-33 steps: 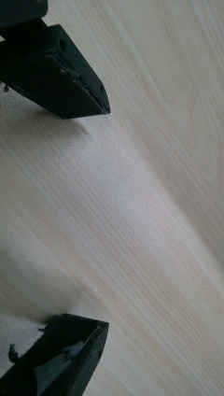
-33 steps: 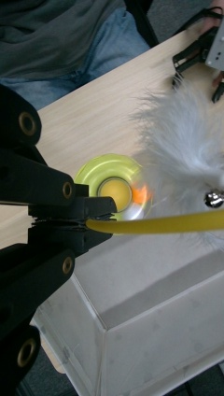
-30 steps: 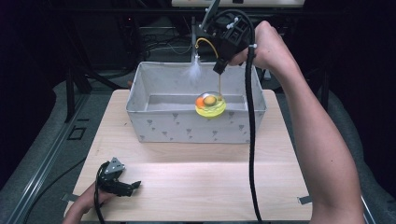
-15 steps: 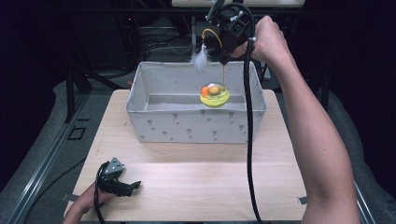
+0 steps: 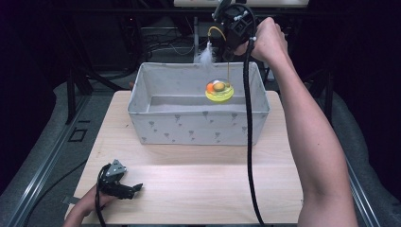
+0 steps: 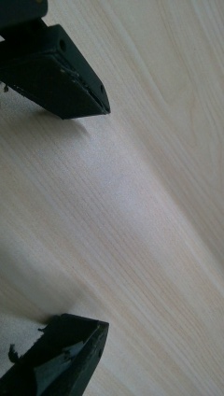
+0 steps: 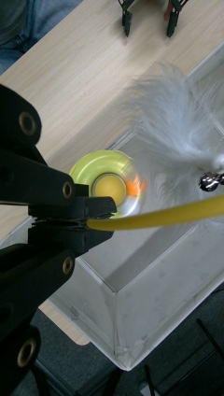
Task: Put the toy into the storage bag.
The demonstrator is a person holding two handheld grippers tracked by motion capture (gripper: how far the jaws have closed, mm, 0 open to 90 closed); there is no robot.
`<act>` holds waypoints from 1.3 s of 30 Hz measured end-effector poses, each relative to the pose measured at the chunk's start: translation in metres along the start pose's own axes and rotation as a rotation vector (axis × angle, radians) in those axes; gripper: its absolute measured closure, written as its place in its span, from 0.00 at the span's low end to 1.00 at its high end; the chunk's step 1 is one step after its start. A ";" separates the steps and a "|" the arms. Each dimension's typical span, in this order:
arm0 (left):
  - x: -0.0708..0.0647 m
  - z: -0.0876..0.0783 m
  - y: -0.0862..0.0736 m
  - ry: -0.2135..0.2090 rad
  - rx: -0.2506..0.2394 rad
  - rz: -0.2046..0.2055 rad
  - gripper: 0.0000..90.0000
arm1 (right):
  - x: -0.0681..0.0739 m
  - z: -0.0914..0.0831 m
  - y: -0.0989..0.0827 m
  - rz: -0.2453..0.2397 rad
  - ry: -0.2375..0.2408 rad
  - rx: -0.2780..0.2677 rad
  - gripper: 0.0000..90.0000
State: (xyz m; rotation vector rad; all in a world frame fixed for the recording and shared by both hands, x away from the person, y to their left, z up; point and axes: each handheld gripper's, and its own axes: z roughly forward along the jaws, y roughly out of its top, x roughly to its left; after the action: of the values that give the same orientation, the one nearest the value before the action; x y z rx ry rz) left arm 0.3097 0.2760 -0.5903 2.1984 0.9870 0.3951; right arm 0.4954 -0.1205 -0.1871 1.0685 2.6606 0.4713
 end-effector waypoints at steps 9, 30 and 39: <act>0.000 0.000 0.000 0.000 0.000 0.000 0.00 | -0.012 0.014 -0.001 0.040 -0.025 0.003 0.98; 0.000 0.000 0.000 0.000 0.000 0.000 0.00 | -0.044 0.053 -0.025 0.133 -0.045 -0.003 0.98; 0.000 0.000 0.000 0.000 0.000 0.000 0.00 | -0.054 0.075 -0.039 0.153 -0.049 0.021 0.98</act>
State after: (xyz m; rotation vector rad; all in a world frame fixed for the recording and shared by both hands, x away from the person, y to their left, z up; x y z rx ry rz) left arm 0.3096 0.2759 -0.5902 2.1984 0.9875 0.3952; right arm 0.5342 -0.1692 -0.2655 1.2790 2.5579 0.4410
